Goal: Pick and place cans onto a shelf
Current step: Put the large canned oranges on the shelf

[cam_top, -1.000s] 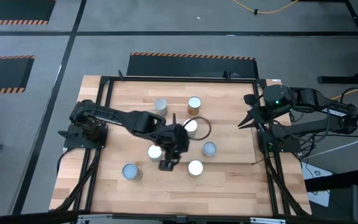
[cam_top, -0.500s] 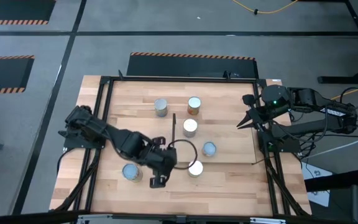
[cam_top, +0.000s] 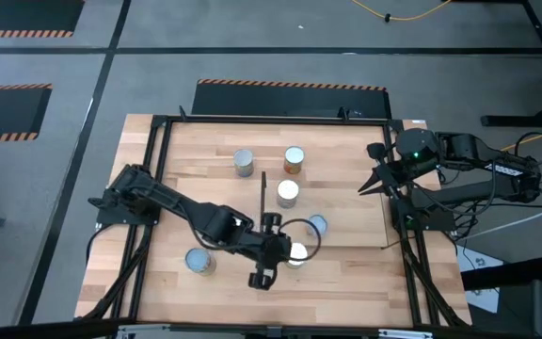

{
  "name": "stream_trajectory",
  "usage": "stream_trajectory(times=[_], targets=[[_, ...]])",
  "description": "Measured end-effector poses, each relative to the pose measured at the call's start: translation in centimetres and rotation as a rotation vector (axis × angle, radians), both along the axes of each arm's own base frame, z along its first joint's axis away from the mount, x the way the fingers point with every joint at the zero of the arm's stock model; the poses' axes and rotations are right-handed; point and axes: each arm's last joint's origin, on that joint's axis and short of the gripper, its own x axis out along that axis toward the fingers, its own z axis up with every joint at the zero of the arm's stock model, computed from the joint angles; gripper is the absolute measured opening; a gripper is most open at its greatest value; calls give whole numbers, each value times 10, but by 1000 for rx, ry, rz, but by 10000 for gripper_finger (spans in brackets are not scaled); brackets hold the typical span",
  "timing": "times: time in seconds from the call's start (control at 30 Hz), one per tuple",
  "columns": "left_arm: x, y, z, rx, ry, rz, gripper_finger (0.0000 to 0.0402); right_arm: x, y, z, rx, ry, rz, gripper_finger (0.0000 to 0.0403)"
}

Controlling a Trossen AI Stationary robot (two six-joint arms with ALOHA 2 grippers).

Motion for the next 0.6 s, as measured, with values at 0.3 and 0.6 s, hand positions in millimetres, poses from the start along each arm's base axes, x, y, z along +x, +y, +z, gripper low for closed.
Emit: stream_trajectory(times=[0.3, 0.6], targets=[[28, -9, -39, 1, 26, -107, 76, 0, 0, 0, 0, 0, 0, 39], [44, -16, -72, 57, 54, -150, 76, 0, 0, 0, 0, 0, 0, 39]])
